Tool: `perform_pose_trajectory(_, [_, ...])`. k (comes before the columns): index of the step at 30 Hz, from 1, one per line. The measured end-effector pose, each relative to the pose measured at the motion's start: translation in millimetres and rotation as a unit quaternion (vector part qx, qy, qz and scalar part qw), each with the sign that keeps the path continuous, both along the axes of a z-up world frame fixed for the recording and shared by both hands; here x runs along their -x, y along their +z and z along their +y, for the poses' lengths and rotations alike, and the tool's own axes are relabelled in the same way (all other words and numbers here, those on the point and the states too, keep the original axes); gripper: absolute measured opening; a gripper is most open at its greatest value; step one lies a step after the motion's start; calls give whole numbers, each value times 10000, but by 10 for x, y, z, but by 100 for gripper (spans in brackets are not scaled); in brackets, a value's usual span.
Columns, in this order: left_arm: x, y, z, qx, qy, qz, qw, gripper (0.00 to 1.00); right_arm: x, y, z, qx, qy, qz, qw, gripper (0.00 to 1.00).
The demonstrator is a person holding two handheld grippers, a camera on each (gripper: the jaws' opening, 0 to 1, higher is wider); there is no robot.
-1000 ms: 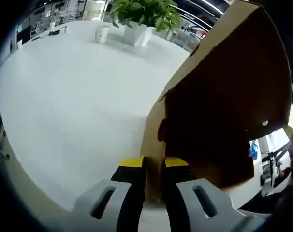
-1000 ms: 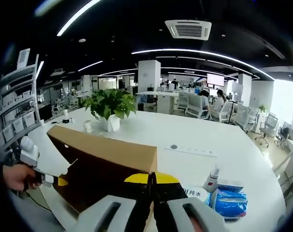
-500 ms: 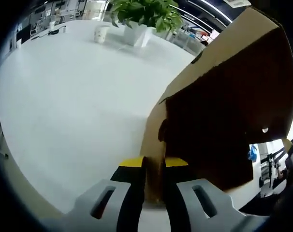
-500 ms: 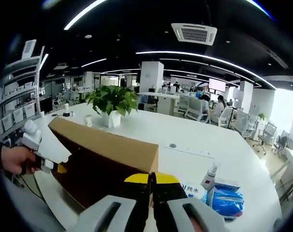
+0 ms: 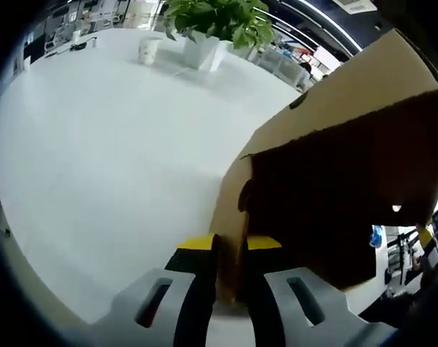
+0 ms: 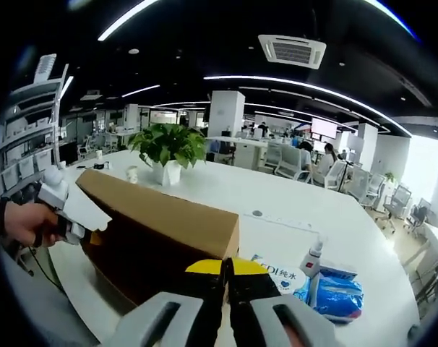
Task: Operate the shoe box by opening the lid, removing the specified soft item, and placing it in the target area until the item is outside and the box remains undamaged.
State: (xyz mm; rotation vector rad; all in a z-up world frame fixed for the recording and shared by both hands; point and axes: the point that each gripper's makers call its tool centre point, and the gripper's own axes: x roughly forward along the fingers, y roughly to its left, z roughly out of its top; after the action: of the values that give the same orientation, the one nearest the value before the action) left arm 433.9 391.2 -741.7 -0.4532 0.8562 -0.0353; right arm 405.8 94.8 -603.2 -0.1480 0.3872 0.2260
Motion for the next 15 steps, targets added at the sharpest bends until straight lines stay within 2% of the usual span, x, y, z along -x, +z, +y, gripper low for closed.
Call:
perform_pose_trajectory(8, [-62,0,-27,38,14,-17,10000,12,96,-155,-15,7,-55,164,9999,0])
perform_pose_trajectory(15, [-56,14,-40,347,-79,-87,9993,14,187,-339,-23,-103,-68,419,9990,0])
